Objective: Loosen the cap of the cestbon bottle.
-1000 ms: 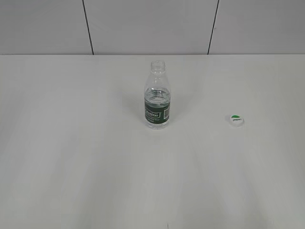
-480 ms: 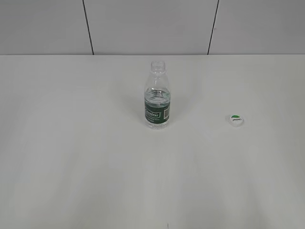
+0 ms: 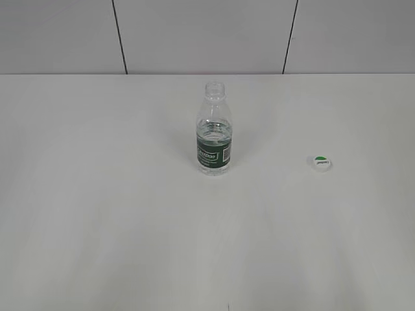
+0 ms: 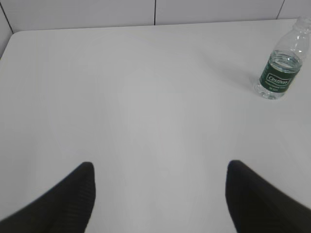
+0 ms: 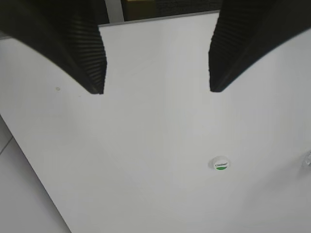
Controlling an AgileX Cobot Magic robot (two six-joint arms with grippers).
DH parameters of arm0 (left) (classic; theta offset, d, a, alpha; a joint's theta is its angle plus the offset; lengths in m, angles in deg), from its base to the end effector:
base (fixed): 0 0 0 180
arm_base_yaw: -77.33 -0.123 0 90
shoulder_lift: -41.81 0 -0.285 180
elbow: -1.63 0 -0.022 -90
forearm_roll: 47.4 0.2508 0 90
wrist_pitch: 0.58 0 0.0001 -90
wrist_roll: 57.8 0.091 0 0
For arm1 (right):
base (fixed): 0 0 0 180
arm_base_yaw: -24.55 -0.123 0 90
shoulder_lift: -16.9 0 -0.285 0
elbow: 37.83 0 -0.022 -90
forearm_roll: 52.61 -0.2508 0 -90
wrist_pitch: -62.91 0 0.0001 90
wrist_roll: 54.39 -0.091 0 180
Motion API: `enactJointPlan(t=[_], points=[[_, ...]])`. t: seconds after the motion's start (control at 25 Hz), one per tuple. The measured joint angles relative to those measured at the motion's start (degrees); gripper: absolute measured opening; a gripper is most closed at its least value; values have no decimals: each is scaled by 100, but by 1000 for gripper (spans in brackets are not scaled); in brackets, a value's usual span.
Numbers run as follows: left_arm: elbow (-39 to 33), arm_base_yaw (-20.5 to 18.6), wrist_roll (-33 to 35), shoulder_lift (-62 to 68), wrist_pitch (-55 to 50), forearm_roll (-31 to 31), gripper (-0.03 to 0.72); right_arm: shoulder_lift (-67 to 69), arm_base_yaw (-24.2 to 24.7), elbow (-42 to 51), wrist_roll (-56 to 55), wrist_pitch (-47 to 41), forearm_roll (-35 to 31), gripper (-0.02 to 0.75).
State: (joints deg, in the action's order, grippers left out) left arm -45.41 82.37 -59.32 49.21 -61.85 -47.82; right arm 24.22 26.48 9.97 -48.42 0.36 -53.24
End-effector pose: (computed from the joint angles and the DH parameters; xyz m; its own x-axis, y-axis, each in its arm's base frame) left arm -0.0095 0.0002 0.2839 -0.4347 0.0082 -0.9005 0.0806 0.9963 -0.0299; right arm -0.0089 0.0012 0.2784 -0.4643 -0.0834 -0.8817 -0.0210 0.9963 -0.0831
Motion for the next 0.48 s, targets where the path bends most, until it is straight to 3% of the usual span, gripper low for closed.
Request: enactJointPlan(t=[0.48], points=[[0,0,0,0,0,-2,510,0,0,0,0,0,0,504]])
